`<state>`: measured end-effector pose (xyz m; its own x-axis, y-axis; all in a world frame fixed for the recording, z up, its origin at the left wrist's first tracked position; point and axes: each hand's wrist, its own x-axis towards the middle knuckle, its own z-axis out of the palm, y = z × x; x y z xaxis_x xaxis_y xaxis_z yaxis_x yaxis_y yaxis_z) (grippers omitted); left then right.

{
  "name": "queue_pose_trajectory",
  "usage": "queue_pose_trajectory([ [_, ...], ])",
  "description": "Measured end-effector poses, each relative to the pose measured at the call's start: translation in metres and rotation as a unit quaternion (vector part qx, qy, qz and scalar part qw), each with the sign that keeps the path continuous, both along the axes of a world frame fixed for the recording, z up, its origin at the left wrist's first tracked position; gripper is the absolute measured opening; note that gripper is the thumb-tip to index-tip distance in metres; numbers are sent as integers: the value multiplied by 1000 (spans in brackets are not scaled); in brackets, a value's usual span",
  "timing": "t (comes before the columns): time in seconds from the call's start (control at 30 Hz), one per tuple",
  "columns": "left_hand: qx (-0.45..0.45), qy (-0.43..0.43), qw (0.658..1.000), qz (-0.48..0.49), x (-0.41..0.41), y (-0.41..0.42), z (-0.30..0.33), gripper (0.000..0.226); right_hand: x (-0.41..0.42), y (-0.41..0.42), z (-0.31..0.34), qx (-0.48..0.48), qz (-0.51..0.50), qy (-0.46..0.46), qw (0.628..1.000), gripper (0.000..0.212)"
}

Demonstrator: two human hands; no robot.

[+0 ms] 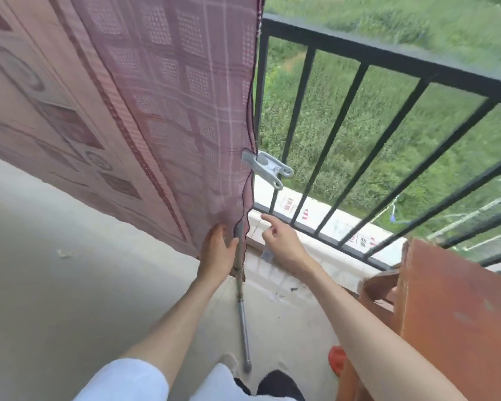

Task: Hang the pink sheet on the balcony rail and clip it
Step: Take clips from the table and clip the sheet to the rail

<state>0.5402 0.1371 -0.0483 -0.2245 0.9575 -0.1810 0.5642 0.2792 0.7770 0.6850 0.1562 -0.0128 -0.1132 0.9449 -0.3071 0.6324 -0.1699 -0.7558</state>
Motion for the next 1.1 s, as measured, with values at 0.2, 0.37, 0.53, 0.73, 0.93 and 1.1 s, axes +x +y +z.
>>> queue_pose_trajectory([
  [0.2, 95, -71, 990, 78, 20, 18, 21, 10, -11, 35, 8, 95, 107, -30, 989, 15],
  [0.37, 103, -67, 980, 158, 26, 6, 17, 13, -2, 49, 10, 116, 173, -80, 975, 27],
  [0.53, 97, -43, 975, 195, 35, -13, 11, 14, 5, 49, 5, 122, 211, -46, 969, 23],
  [0.73, 106, -51, 973, 200, 55, -9, 9, 9, 17, 51, 17, 78, 237, 10, 968, 28],
  [0.93, 126, -13, 970, 207, 69, -6, 3, 10, 18, 61, 4, 60, 296, 16, 953, 22],
  [1.1, 131, 20, 959, 249, 75, 2, 5, 10, 27, 67, 5, 51, 335, -13, 941, 44],
])
